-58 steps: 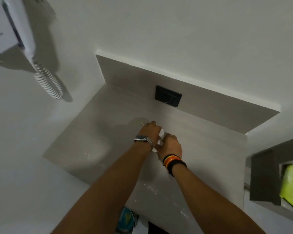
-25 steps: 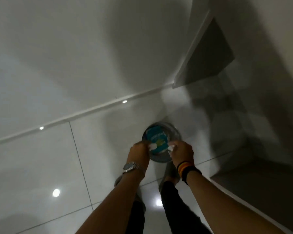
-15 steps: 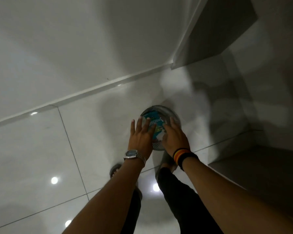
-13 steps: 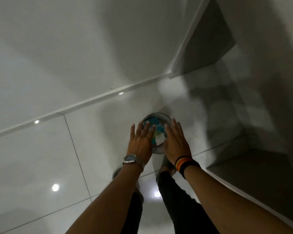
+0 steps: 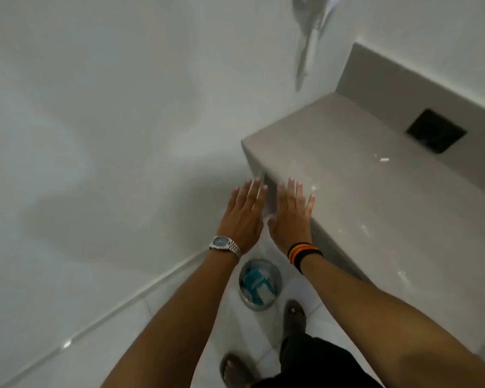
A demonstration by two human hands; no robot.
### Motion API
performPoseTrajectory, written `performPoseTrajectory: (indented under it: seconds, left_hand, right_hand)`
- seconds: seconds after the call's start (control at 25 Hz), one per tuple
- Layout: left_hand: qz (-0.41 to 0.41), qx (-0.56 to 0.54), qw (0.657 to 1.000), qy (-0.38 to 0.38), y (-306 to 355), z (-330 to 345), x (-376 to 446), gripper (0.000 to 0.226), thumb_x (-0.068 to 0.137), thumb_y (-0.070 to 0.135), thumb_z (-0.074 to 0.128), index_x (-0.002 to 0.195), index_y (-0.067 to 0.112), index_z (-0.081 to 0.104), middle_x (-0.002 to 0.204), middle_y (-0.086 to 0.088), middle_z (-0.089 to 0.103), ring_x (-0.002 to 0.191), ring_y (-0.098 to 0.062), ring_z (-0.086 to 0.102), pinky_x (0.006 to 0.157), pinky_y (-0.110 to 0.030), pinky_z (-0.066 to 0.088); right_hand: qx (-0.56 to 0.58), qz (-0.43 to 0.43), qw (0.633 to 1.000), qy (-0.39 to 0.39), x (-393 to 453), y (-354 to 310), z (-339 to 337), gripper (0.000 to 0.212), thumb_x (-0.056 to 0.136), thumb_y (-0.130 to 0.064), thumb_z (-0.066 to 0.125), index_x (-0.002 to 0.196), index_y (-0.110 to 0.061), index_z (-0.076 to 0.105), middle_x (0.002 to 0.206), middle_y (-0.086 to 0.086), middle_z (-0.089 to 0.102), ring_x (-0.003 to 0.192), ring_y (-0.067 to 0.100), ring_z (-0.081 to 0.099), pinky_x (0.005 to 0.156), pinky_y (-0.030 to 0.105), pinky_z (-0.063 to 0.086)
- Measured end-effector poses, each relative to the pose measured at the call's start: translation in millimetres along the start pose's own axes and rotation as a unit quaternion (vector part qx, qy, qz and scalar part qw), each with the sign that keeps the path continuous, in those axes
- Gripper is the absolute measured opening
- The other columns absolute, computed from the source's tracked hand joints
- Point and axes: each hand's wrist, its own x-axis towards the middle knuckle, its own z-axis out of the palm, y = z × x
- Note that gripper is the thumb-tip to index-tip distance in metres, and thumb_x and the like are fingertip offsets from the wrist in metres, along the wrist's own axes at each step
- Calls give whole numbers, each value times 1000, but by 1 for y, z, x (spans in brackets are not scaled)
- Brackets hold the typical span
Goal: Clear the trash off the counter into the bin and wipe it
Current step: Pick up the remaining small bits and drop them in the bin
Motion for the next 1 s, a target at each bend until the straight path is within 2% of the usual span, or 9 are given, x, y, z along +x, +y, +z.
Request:
performPoseTrajectory:
  seconds: [0.24, 0.32, 0.48, 0.56, 0.68, 0.8, 0.88, 0.96, 1.0]
  left_hand:
    - [85, -13, 996, 18, 34, -12, 115, 58, 92, 24, 34, 148, 7, 37, 155, -16, 38, 143, -32, 35, 116, -46, 34]
    - [100, -22, 994, 26, 53, -2, 161, 52, 91, 20, 44, 141, 7, 47, 144, -15, 52, 132, -32, 49, 109, -44, 42]
    - [138, -38, 989, 22, 97, 35, 251, 42, 84, 20, 44, 118, 8, 67, 111, -11, 72, 100, -31, 67, 84, -39, 55]
    - [163, -36, 986, -10, 121, 59, 293, 35, 80, 12, 55, 111, 7, 70, 102, -12, 74, 90, -34, 69, 74, -40, 57]
    - [189, -35, 979, -67, 156, 91, 339, 41, 77, 5, 65, 117, 7, 68, 107, -13, 73, 92, -35, 68, 71, -41, 57]
    - [235, -5, 967, -96, 183, 116, 368, 43, 75, 6, 70, 118, 8, 67, 105, -12, 71, 96, -33, 67, 69, -40, 58]
    - [266, 28, 957, -109, 193, 121, 376, 31, 64, 5, 79, 94, 9, 75, 89, -10, 71, 85, -31, 68, 57, -36, 57]
    - [276, 73, 953, -104, 199, 122, 379, 21, 52, 8, 84, 69, 13, 74, 76, -6, 68, 72, -25, 68, 47, -30, 54]
    - [271, 86, 953, -105, 201, 120, 380, 20, 51, 8, 84, 67, 12, 74, 74, -6, 68, 69, -25, 69, 46, -30, 53]
  right_hand:
    - [63, 123, 989, 61, 58, 100, -54, 62, 92, -22, 55, 149, -11, 34, 163, 17, 18, 150, 34, 18, 123, 51, 16]
    - [86, 163, 980, 79, 81, 148, -61, 54, 93, -17, 54, 145, -11, 41, 162, 16, 24, 148, 33, 23, 122, 45, 25]
    - [99, 221, 968, 66, 130, 233, -60, 53, 95, -9, 50, 147, -13, 40, 160, 14, 28, 148, 29, 26, 117, 41, 33]
    - [88, 232, 968, 44, 154, 267, -51, 53, 94, -11, 53, 146, -14, 43, 159, 13, 32, 147, 28, 29, 116, 38, 33]
    - [38, 209, 977, 6, 173, 297, -38, 36, 98, -18, 54, 133, -13, 59, 148, 16, 49, 136, 32, 46, 109, 38, 44]
    - [-3, 184, 983, 7, 180, 310, -31, 30, 89, -12, 66, 119, -11, 68, 122, 14, 67, 112, 32, 63, 88, 36, 57]
    - [-22, 175, 984, -4, 181, 310, -31, 31, 80, -6, 73, 111, -7, 69, 104, 13, 70, 96, 30, 67, 74, 33, 59]
    - [-31, 171, 985, -5, 183, 309, -34, 32, 75, -4, 76, 107, -7, 70, 101, 14, 70, 91, 30, 68, 69, 33, 59]
    - [-31, 169, 985, -5, 184, 308, -38, 31, 77, -6, 74, 107, -7, 69, 101, 14, 70, 91, 30, 68, 68, 34, 59]
